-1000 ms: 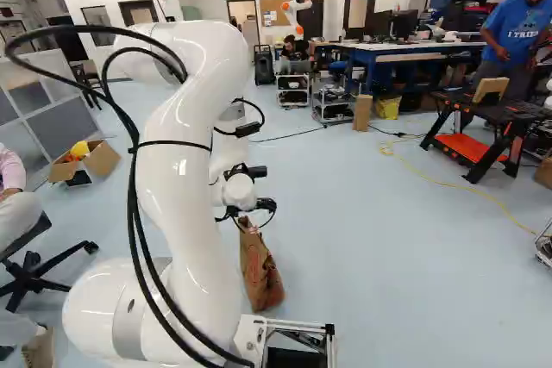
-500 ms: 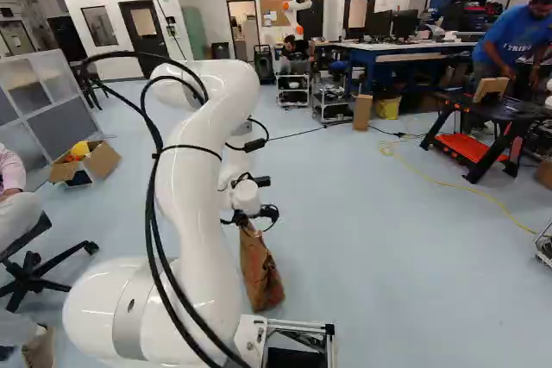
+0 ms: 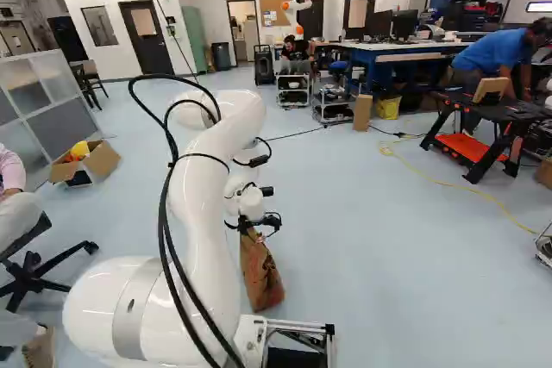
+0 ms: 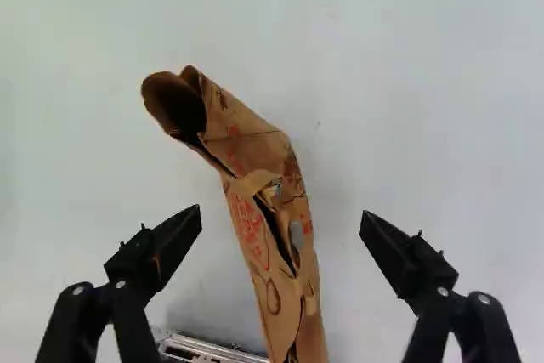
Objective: Pick up the grocery bag from the ground
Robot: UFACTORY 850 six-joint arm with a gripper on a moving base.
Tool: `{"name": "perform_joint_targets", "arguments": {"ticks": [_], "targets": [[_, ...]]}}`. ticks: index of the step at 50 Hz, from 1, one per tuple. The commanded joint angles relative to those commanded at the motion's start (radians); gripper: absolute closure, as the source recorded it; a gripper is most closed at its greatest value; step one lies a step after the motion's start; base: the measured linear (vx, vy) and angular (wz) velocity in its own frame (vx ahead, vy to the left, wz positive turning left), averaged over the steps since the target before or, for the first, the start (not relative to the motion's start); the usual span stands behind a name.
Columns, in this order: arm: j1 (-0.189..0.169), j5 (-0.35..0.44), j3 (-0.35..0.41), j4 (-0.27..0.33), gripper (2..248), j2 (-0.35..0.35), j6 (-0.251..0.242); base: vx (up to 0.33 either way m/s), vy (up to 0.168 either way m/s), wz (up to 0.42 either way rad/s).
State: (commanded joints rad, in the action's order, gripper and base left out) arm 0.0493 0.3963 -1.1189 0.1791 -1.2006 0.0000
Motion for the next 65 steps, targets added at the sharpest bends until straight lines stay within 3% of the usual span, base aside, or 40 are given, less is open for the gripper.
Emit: {"name": "perform_joint_targets", "arguments": {"ticks": [39,60,61,65], "targets": [[-0.003,-0.005,-0.303,0.0,3,-0.296,0.0,0.0,0.0,0.0],[-0.003,-0.005,-0.324,0.0,11,-0.318,0.0,0.0,0.0,0.0],[-0.003,-0.005,-0.324,0.0,47,-0.318,0.0,0.0,0.0,0.0],[-0.003,-0.005,-0.324,0.0,47,-0.318,0.0,0.0,0.0,0.0]]}}
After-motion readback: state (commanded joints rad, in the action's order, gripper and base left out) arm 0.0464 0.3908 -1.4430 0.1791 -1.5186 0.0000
